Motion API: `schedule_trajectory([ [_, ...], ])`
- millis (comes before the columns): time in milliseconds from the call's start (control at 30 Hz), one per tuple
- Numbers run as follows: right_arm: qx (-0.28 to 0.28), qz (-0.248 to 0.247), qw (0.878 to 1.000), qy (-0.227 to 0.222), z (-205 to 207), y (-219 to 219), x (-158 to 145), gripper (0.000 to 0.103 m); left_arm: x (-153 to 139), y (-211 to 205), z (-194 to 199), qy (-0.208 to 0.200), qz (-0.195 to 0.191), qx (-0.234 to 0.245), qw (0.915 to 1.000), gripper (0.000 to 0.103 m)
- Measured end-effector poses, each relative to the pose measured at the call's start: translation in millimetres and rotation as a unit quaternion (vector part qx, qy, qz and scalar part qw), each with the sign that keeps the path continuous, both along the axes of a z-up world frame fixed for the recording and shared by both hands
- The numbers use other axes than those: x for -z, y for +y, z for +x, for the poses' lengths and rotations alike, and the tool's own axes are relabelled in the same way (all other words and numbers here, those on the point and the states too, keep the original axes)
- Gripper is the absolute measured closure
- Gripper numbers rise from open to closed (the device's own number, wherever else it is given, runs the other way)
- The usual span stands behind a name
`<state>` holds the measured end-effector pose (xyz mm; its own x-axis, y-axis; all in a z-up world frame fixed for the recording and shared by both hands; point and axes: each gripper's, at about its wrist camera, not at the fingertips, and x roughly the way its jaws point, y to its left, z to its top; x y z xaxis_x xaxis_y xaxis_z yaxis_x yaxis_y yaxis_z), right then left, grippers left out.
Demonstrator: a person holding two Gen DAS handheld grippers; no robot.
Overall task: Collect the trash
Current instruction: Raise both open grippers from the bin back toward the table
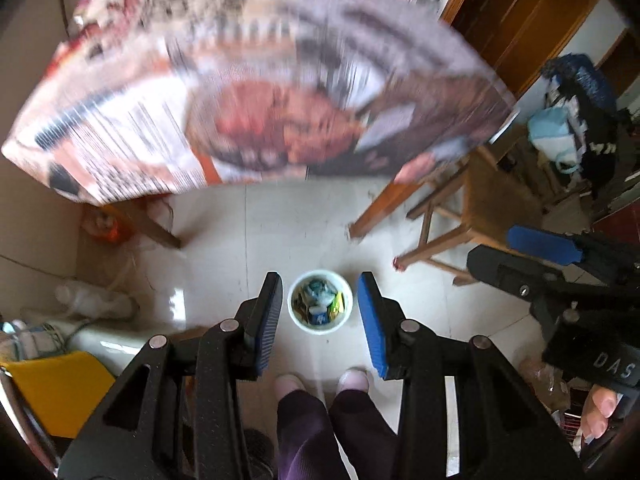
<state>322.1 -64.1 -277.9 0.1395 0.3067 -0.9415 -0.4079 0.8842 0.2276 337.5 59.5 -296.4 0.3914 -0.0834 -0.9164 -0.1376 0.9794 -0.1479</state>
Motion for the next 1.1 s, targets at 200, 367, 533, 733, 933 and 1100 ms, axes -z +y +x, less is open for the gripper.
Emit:
schedule_trajectory([
  [200, 0.006, 0.017, 0.998, -0.052, -17, 14, -82, 0.052, -90, 18, -20, -0.067, 0.007, 0.004, 0.9977, 0.064],
  [367, 0.016, 0.02, 0.994, -0.109, -34, 23, -148, 0.052, -161, 34, -42, -0.14, 0.017, 0.007, 0.99, 0.057],
  [533, 0.036, 0.035, 0.982, -0.182, -51, 23, -208, 0.05, -226, 44, -64, -0.221, 0.026, 0.014, 0.9749, 0.054],
  [733, 0.064, 0.045, 0.955, -0.286, -71, 25, -261, 0.025, -272, 50, -85, -0.3, 0.05, 0.016, 0.9524, 0.027],
  [933, 0.099, 0.042, 0.933, -0.343, -68, 19, -278, 0.004, -281, 47, -79, -0.316, 0.06, 0.013, 0.9468, 0.006],
  [1100, 0.111, 0.064, 0.936, -0.328, -44, 6, -271, 0.004, -277, 38, -57, -0.31, 0.072, 0.01, 0.9478, 0.006],
])
